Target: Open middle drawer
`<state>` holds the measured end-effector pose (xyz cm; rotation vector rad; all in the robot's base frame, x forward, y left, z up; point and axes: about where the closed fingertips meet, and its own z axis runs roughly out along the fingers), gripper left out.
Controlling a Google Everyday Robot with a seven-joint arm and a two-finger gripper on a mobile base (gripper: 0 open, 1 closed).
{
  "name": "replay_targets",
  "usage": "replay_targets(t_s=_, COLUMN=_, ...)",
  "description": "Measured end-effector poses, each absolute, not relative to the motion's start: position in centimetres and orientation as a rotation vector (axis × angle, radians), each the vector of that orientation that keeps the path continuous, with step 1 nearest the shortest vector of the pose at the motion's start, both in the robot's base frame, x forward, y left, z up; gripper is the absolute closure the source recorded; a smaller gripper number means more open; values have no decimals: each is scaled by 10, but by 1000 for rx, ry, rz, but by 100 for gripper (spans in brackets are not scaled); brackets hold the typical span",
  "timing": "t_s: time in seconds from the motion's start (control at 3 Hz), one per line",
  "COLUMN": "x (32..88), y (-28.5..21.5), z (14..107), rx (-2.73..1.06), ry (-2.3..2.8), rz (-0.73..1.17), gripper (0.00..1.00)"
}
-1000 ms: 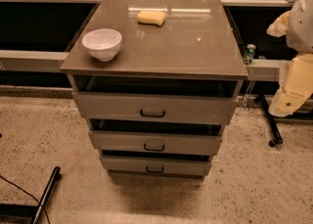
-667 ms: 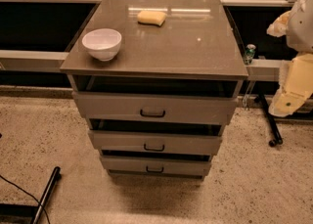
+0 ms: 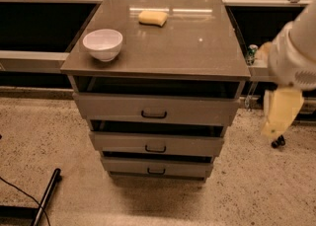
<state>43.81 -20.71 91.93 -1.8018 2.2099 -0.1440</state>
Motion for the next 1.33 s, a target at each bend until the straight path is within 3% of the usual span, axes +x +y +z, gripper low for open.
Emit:
replay_targets(t_s=0.33, x=431, y=-196, z=800, rx=-1890, ry=2157, rz=88, gripper=0)
replay_targets(t_s=1.0, x=430, y=-167, z=830, rx=-2051, ry=1959, rz=96, gripper=0)
replay_targets(t_s=1.33, x=434, y=-182, z=762, rx=-2017, ry=2049, rz=146, gripper=0)
